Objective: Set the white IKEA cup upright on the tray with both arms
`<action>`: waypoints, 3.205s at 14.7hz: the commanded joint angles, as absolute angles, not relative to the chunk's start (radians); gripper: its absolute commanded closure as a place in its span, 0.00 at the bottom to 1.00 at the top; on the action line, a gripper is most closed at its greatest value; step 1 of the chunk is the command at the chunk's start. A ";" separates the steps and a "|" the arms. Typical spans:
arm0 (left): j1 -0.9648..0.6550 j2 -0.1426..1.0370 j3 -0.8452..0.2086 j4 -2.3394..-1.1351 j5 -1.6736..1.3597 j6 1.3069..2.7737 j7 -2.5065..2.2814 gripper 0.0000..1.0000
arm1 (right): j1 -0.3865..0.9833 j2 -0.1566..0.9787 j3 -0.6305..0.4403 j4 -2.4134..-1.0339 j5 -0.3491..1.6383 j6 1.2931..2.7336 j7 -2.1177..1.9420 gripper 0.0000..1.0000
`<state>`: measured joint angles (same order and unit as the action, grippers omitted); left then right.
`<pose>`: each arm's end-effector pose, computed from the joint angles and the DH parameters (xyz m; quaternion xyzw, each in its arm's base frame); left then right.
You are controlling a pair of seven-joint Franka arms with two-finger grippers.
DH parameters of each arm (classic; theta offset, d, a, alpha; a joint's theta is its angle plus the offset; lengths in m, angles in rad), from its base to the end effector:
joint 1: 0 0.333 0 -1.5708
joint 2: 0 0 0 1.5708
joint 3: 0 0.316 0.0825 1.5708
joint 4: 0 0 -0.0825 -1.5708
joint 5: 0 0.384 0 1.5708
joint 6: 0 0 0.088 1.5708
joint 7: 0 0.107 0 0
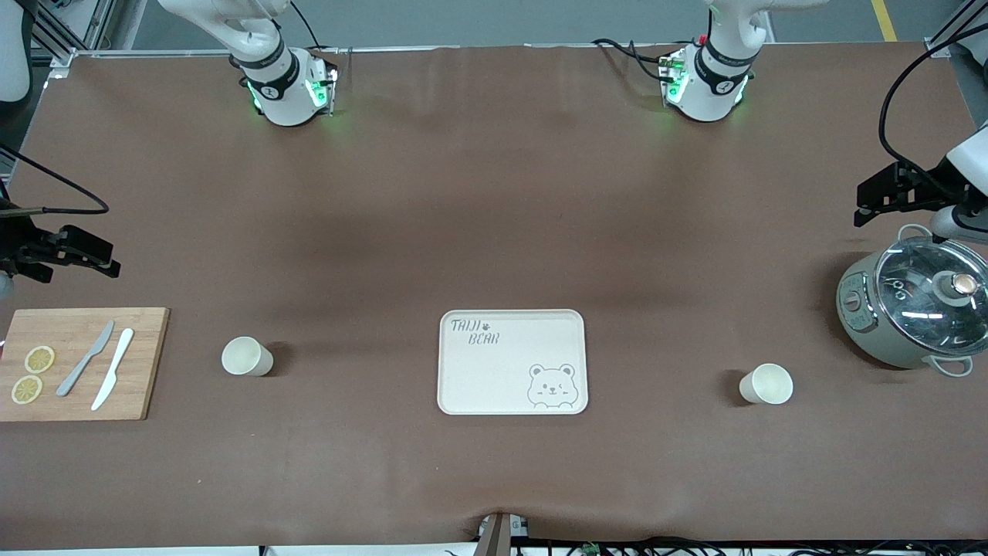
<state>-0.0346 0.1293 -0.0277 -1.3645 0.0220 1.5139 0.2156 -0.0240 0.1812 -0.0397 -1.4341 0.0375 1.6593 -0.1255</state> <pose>0.5883 -0.0330 0.6424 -0.9904 0.1376 -0.0093 0.0099 0.6171 -0.0334 0.5914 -0.9992 -0.0300 -0.0234 0.0130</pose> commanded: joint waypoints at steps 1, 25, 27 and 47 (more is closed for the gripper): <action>-0.025 0.140 -0.032 -1.358 0.020 1.520 0.218 0.00 | -0.023 0.169 -0.035 -1.443 0.023 1.655 -0.126 0.00; 0.069 0.433 -0.035 -1.735 0.006 2.330 0.344 0.00 | 0.012 0.244 -0.034 -1.434 0.028 1.735 -0.169 0.00; 0.083 0.455 -0.035 -1.750 0.006 2.356 0.360 0.00 | 0.020 0.297 -0.034 -1.434 0.025 1.788 -0.178 0.00; 0.092 0.627 -0.034 -1.629 -0.046 2.404 0.459 0.00 | -0.028 0.646 -0.034 -1.447 0.046 2.025 -0.669 0.00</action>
<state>0.0903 0.5993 -0.0322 -1.6764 -0.0349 2.4003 0.4339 -0.0223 0.6333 -0.0429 -1.4534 0.0377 2.0186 -0.6380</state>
